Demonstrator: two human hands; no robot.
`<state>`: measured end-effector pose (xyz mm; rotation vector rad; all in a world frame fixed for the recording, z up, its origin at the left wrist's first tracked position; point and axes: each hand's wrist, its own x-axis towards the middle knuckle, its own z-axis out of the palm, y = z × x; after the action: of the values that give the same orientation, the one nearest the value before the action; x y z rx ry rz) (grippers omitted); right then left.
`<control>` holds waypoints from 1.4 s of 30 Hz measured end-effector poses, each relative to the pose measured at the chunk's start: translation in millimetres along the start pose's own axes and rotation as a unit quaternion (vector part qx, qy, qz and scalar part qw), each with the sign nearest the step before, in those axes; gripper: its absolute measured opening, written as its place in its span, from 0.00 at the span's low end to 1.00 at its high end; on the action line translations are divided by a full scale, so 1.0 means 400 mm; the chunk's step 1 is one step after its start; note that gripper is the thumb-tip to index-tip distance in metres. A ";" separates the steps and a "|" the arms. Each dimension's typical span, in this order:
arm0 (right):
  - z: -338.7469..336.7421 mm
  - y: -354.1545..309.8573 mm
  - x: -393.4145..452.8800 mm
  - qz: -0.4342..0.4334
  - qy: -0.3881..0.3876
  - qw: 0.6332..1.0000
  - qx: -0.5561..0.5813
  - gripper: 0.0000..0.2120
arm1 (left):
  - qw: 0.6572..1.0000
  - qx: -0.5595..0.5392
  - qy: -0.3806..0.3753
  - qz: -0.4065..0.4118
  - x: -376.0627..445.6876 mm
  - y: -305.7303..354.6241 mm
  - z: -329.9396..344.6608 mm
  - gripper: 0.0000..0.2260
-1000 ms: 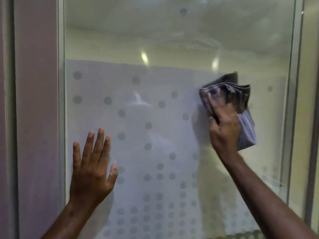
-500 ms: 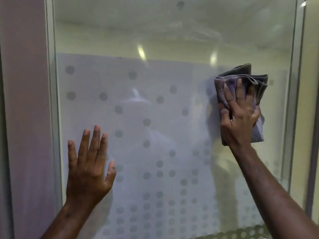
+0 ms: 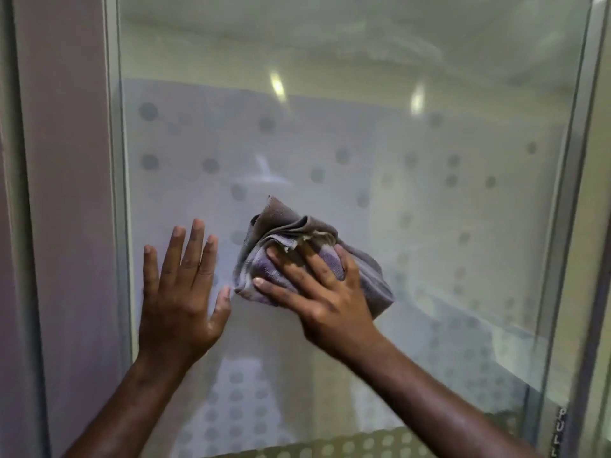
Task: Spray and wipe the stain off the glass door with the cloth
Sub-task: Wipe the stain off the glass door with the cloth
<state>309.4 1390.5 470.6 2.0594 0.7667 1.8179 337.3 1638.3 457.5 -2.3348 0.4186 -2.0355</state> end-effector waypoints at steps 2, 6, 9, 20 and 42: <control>-0.011 0.080 -0.009 0.000 0.020 1.000 -0.024 0.34 | 1.000 -0.002 0.001 0.001 0.000 0.000 -0.003 0.31; -0.052 0.283 -0.063 0.117 0.022 0.991 -0.058 0.33 | 1.000 -0.003 0.006 0.004 -0.004 -0.002 -0.004 0.31; -0.098 0.460 -0.123 0.289 0.034 0.955 -0.067 0.37 | 1.000 -0.003 0.007 0.001 -0.003 0.000 -0.002 0.31; -0.078 0.391 -0.065 0.428 0.126 0.892 0.067 0.36 | 1.000 -0.010 0.014 -0.007 -0.001 0.014 0.004 0.31; -0.035 0.194 -0.184 0.226 -0.007 0.973 -0.057 0.32 | 1.000 -0.007 -0.002 0.002 0.002 0.003 -0.008 0.32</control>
<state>306.5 1283.8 454.1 2.3006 0.1849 2.0086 334.0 1637.3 458.7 -2.3437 0.4380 -2.0333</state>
